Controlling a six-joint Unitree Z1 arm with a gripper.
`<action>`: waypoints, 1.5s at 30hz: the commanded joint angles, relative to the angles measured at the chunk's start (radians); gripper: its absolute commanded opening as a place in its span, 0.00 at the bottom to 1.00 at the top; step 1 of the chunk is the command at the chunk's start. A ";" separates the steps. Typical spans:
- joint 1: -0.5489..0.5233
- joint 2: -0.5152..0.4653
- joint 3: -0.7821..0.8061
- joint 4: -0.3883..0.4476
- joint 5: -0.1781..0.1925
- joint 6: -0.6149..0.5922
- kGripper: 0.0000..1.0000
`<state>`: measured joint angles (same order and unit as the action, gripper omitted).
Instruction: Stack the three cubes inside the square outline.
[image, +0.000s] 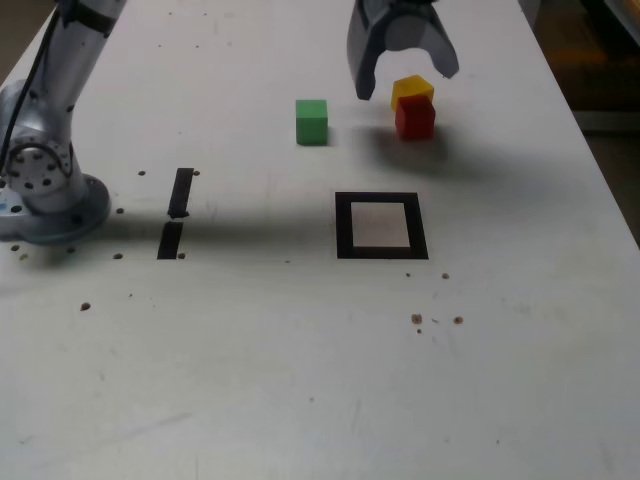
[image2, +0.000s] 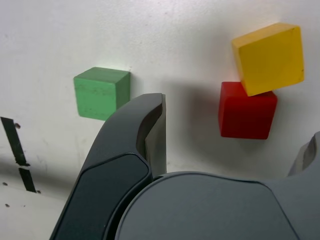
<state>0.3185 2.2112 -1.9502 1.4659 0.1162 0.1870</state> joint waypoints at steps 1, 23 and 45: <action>-0.001 0.017 -0.003 -0.009 0.005 -0.001 0.94; -0.001 0.112 -0.003 -0.086 0.008 0.007 0.73; -0.010 0.085 0.019 -0.140 0.009 0.005 0.29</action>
<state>0.3121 2.3201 -1.9323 1.3211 0.1224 0.1961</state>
